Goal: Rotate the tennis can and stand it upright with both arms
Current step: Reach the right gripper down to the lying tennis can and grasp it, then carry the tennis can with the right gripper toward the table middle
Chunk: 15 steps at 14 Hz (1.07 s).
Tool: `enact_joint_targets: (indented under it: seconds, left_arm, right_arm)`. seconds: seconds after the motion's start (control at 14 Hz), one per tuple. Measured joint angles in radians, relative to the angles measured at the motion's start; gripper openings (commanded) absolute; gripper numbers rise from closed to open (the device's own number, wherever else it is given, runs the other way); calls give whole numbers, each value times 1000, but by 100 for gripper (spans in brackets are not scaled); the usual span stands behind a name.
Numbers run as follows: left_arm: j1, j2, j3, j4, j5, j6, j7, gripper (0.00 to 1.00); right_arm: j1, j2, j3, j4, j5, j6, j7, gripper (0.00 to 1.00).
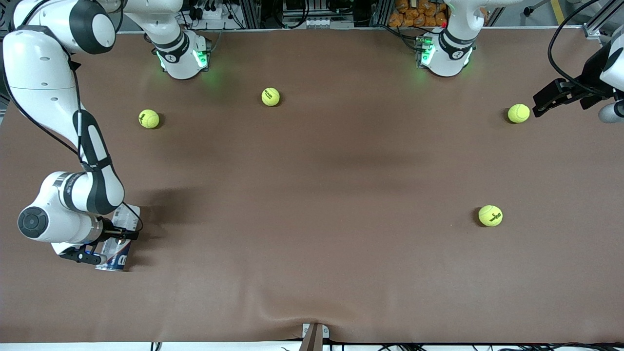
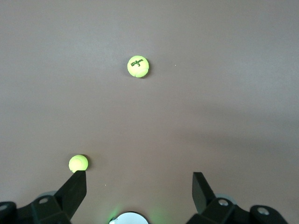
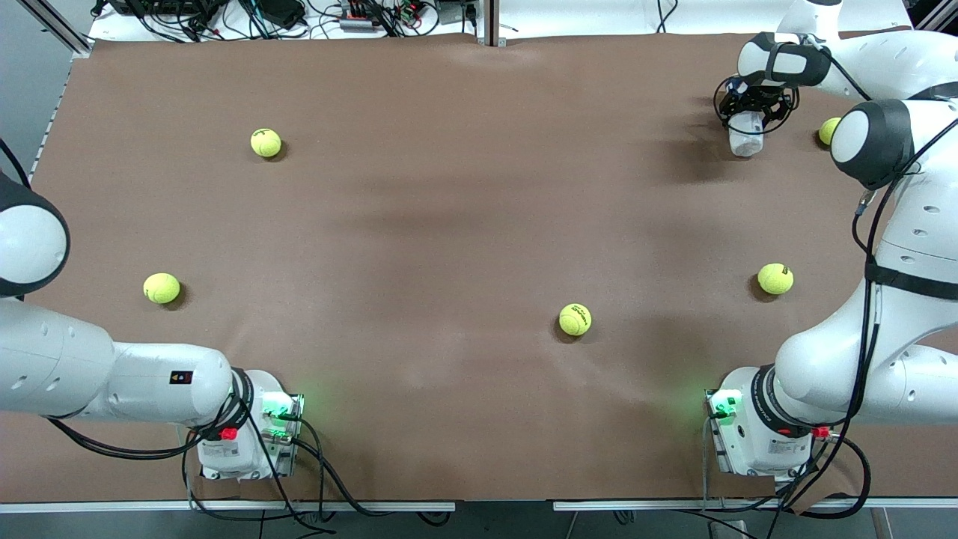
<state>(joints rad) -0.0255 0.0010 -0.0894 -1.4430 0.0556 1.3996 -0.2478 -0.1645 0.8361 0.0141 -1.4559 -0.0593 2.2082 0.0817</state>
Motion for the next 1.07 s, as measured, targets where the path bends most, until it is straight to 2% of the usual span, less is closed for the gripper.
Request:
enact_joint_targets:
  seconds: [0.07, 0.14, 0.21, 0.29, 0.43, 0.64, 1.07]
  left_arm:
    - [0, 0, 0, 0, 0, 0, 0, 100]
    - [0, 0, 0, 0, 0, 0, 0, 100]
    - [0, 0, 0, 0, 0, 0, 0, 100]
    - [0, 0, 0, 0, 0, 0, 0, 100]
    - [0, 0, -1, 0, 0, 0, 0, 100]
    - [-1, 0, -3, 0, 0, 0, 0, 100]
    - [-2, 0, -5, 0, 0, 0, 0, 100]
  right_arm:
    - [0, 0, 1, 2, 0, 0, -4, 100]
    - [0, 0, 2, 3, 0, 0, -13, 88]
    - [1, 0, 3, 4, 0, 0, -37, 68]
    - [0, 0, 3, 5, 0, 0, -81, 59]
    - [-1, 0, 2, 10, 0, 0, -166, 58]
    - [0, 0, 4, 28, 0, 0, -221, 63]
    - [31, 0, 27, 136, 1, -1, -474, 64]
